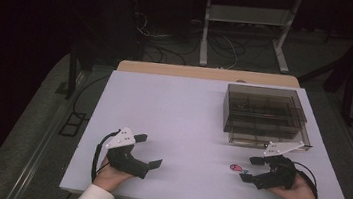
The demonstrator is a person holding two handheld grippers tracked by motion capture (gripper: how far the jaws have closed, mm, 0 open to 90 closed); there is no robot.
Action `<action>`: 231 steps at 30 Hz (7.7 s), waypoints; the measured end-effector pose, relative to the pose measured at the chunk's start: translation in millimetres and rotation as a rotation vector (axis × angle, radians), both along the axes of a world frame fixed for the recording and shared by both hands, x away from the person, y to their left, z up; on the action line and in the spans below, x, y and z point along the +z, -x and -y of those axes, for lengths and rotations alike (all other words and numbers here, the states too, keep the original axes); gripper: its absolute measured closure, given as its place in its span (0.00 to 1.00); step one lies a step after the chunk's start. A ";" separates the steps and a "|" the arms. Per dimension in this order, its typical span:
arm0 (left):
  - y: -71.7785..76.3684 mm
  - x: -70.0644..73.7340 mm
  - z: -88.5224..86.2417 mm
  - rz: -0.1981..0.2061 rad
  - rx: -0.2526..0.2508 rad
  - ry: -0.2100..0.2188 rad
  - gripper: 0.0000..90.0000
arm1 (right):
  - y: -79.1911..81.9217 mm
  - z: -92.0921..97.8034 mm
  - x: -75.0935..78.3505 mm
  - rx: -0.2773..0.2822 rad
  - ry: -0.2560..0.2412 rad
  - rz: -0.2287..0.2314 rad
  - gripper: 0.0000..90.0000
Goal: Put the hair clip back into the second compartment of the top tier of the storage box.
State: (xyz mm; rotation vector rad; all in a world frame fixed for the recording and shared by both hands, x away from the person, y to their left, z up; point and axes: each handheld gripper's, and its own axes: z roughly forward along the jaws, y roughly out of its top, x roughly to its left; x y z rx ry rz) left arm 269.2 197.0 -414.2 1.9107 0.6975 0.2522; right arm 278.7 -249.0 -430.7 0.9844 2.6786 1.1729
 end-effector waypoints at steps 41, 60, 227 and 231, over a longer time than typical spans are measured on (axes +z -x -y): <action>-0.9 -0.6 0.7 0.002 -0.009 -0.007 0.00 | 1.1 -11.4 -13.1 -0.003 0.147 0.057 0.58; -1.1 -0.6 1.5 0.000 -0.015 -0.007 0.00 | 0.9 -12.7 -11.1 0.006 0.144 0.042 0.81; -1.2 -1.6 2.1 -0.003 -0.005 -0.012 0.00 | -24.0 64.9 113.7 -0.156 -0.150 0.096 0.81; -1.3 -1.6 2.1 -0.002 -0.008 -0.014 0.00 | -29.4 65.4 113.3 -0.159 -0.151 0.087 0.81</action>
